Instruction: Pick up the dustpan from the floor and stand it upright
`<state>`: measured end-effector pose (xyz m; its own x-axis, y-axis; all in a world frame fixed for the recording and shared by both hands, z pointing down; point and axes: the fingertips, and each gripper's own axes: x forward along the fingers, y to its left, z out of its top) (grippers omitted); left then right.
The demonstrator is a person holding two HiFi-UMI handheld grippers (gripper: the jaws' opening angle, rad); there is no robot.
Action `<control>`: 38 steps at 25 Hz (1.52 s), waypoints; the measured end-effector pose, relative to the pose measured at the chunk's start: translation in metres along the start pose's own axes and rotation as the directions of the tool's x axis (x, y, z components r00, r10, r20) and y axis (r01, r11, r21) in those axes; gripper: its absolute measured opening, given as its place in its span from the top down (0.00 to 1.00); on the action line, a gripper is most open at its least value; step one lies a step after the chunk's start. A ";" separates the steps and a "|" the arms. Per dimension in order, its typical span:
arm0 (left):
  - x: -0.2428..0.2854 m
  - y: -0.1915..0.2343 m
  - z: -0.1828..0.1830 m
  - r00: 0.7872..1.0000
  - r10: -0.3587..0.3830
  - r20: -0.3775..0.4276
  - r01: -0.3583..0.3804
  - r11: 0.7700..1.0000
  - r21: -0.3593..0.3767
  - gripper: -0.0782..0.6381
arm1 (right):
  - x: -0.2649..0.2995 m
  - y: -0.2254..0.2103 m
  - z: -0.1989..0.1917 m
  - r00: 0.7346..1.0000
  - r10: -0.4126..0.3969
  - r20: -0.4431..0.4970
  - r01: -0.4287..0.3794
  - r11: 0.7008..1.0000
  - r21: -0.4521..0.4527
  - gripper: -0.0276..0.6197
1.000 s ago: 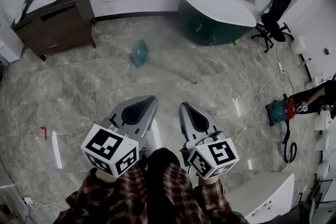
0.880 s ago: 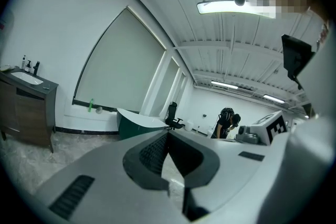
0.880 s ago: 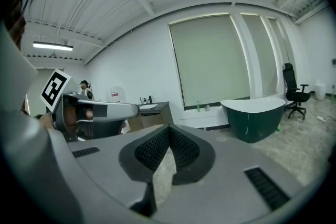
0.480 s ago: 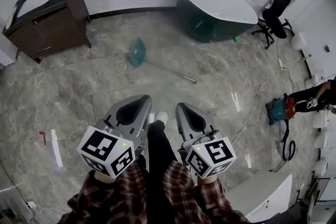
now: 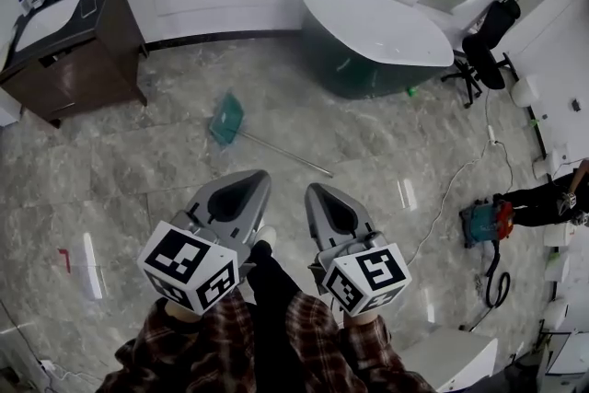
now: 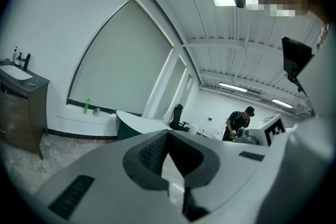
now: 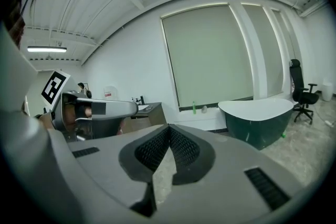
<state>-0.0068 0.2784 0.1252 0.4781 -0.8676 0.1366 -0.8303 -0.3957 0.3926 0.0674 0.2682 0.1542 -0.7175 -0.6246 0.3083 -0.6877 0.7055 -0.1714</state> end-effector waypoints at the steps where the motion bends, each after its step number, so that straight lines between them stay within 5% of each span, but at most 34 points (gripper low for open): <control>1: 0.015 0.000 0.006 1.000 0.000 0.000 0.000 1.000 0.006 0.88 | 0.004 -0.013 0.007 1.000 0.003 0.003 -0.003 1.000 -0.001 0.94; 15: 0.146 0.000 0.024 0.997 -0.044 -0.068 0.046 0.998 0.040 0.88 | 0.039 -0.140 0.034 0.998 -0.054 0.015 0.053 0.996 0.067 0.94; 27: 0.243 0.069 0.058 0.993 -0.085 -0.077 0.086 0.996 0.016 0.88 | 0.115 -0.214 0.059 0.991 -0.133 -0.007 0.133 0.987 0.089 0.94; 38: 0.357 0.141 0.103 0.972 -0.195 -0.128 0.204 0.978 0.055 0.88 | 0.223 -0.296 0.119 0.973 -0.218 0.070 0.208 0.970 0.128 0.94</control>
<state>0.0172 -0.1179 0.1355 0.6638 -0.7277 0.1729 -0.7299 -0.5799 0.3618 0.0973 -0.1202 0.1620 -0.5561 -0.7855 0.2716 -0.8304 0.5113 -0.2215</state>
